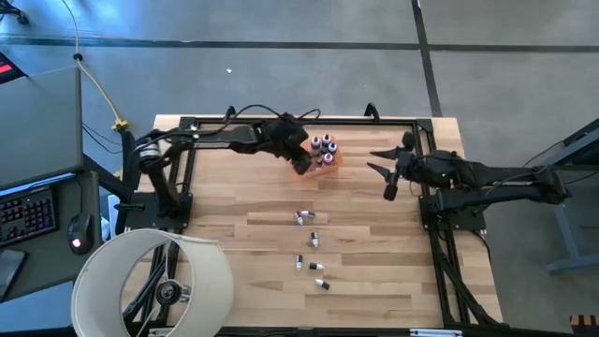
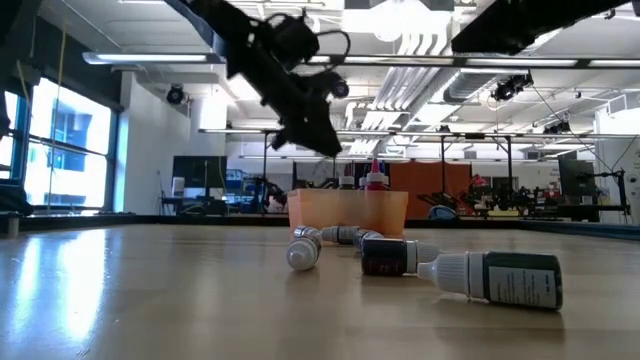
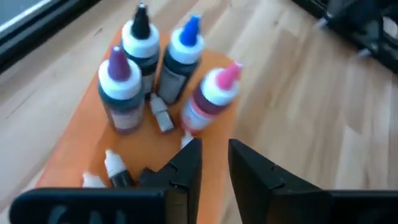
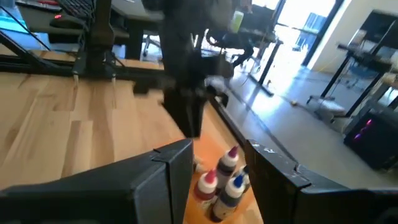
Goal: Pick & Place food coloring
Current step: Put the small blue food coloring bottle into the orange bin
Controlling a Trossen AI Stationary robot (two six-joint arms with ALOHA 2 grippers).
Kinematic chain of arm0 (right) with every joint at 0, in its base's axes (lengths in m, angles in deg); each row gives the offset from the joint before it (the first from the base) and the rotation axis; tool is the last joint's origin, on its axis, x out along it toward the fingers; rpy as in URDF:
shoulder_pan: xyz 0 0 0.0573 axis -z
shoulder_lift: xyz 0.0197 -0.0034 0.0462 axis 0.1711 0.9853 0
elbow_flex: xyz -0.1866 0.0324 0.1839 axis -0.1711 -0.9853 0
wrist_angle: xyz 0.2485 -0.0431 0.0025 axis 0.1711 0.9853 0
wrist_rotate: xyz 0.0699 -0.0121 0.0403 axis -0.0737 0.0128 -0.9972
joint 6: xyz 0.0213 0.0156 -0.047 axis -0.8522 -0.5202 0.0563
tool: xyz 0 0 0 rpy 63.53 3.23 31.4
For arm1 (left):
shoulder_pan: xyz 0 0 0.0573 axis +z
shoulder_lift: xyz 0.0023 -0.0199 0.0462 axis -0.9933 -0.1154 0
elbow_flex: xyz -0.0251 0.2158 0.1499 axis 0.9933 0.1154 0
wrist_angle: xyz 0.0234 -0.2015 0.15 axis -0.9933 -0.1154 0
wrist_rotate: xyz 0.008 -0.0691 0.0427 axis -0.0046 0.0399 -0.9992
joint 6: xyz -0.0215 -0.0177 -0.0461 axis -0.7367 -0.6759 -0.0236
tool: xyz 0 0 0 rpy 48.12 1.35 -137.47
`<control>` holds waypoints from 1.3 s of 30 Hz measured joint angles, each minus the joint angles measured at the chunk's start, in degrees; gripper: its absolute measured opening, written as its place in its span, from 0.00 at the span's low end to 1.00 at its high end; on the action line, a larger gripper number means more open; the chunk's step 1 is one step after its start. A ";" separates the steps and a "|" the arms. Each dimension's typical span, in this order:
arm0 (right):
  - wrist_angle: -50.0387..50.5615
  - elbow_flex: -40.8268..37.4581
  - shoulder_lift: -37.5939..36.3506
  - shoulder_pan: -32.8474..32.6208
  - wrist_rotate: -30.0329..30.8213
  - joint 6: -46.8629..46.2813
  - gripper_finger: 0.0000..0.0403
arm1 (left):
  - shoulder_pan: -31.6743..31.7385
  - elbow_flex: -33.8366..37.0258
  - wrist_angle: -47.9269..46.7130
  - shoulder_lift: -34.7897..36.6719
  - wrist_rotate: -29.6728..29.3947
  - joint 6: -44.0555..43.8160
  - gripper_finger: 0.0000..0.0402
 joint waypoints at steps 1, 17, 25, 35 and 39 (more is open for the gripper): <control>-0.95 -0.74 0.65 0.00 -0.22 -0.33 0.35 | -0.61 0.00 -1.85 1.20 -0.74 0.44 0.18; -35.34 -3.81 36.36 -0.02 -14.53 0.61 0.35 | -16.05 0.05 -26.84 14.43 -29.54 -0.82 0.15; -48.64 -3.80 50.68 -0.36 -16.17 -8.76 0.35 | -21.56 10.20 -28.38 26.83 -41.53 -5.95 0.15; -52.19 1.93 67.89 -7.15 -13.79 -16.75 0.35 | -21.51 27.98 -8.59 35.64 -36.73 -2.74 0.15; -51.98 5.02 73.54 -9.25 -6.19 -16.62 0.35 | -21.49 29.33 -6.25 35.71 -34.11 -0.68 0.15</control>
